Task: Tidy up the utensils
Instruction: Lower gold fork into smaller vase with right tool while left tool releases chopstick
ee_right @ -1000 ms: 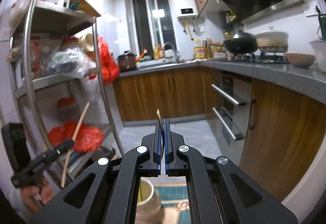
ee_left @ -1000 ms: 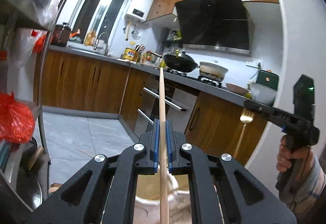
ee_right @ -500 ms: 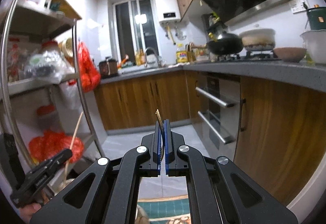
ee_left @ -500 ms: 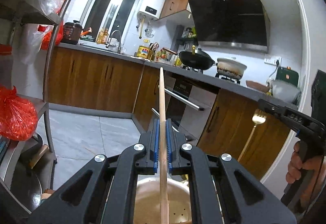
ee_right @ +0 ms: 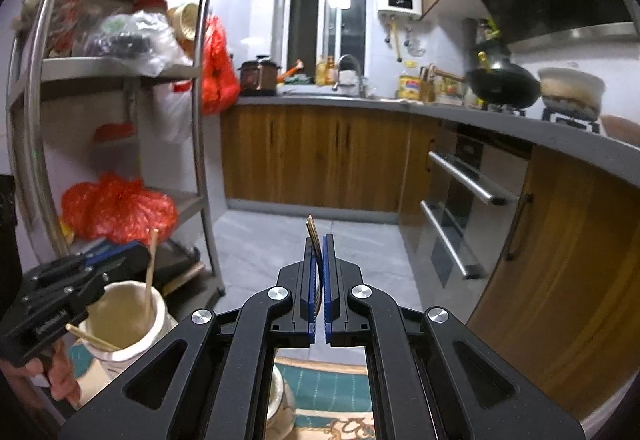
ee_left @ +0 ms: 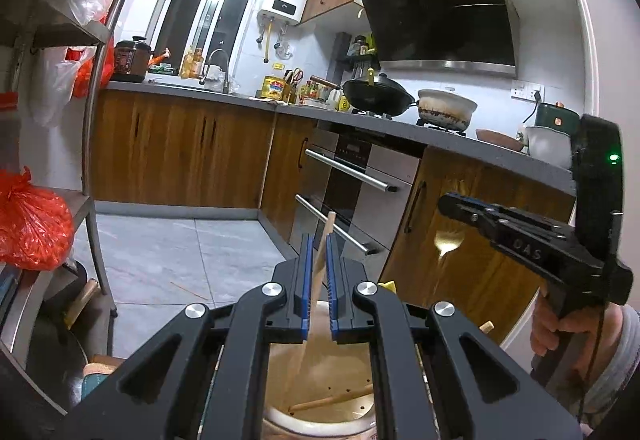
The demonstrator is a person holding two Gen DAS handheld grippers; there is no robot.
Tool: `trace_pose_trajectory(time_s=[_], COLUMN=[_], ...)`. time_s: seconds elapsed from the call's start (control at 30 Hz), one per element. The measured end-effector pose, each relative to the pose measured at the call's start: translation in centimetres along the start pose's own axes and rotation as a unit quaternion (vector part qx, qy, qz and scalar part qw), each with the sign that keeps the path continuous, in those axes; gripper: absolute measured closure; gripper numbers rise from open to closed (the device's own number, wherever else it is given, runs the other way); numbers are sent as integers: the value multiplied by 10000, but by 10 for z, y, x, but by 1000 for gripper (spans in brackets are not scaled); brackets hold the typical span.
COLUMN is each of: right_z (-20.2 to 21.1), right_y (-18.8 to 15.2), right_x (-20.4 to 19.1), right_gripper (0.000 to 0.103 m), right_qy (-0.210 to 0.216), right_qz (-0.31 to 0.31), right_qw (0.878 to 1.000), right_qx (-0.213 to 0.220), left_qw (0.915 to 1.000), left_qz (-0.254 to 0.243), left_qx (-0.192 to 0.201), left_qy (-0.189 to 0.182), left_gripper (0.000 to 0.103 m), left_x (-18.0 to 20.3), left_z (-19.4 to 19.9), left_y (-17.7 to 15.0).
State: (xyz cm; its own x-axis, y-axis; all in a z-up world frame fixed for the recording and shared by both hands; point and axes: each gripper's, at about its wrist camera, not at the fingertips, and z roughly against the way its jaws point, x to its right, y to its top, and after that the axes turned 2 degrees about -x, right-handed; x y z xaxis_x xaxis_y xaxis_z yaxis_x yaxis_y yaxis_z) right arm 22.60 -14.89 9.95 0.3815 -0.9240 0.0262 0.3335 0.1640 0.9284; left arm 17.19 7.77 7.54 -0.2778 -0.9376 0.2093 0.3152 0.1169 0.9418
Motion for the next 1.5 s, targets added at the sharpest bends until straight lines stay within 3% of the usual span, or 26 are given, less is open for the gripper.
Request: trace_pose_trajectory(time_s=[0.13,0.23,0.37,0.43,0.5,0.63,0.67,0.7,0.87,0.9,1.27,1.5], right_z=[-13,-23,-27,-27,-24,-17,-15,-10,18,24,82,109], right_y=[-1,-3,-4,-4,-4,-2,-2,-2,-6,-7,-32,-51], right_x=[-1,-2,3,6,7,12,13,16,28,30,55,64], right_gripper=[99,99,99,94,72,58,41,29,6,5,5,5], right_qy=[48,65,75,80,131,212,234,300,506,534,328,134], right_qz=[43,13,-144,-203,-251,-391,-435,-535,-841,-886,-1311,-1385], right_qw=[9999,9997,9995,9993,9993,9988,9986,9980,9952,9946,9908,9902], right_qx=[-132,-252,-288,-292,-258,-207,-203,-159,34,63,-2,-121], left_qw=[10000,10000,9999,9999,9998,9996,9995,9994,9986,9983,9954,9940], left_qz=[-4,-27,-44,-44,-57,-75,-86,-89,-112,-109,-191,-428], left_qx=[-4,-15,-56,-62,-53,-44,-50,-53,-44,-36,-204,-418], left_qy=[16,75,117,150,190,260,296,321,520,569,912,913], left_gripper=[92,79,79,77,72,62,58,47,10,5,6,6], left_x=[-1,-1,-3,-3,-3,-3,-3,-3,2,3,19,34], left_z=[4,6,9,11,13,20,23,24,43,47,87,107], left_y=[2,4,6,7,8,11,11,11,11,11,13,4])
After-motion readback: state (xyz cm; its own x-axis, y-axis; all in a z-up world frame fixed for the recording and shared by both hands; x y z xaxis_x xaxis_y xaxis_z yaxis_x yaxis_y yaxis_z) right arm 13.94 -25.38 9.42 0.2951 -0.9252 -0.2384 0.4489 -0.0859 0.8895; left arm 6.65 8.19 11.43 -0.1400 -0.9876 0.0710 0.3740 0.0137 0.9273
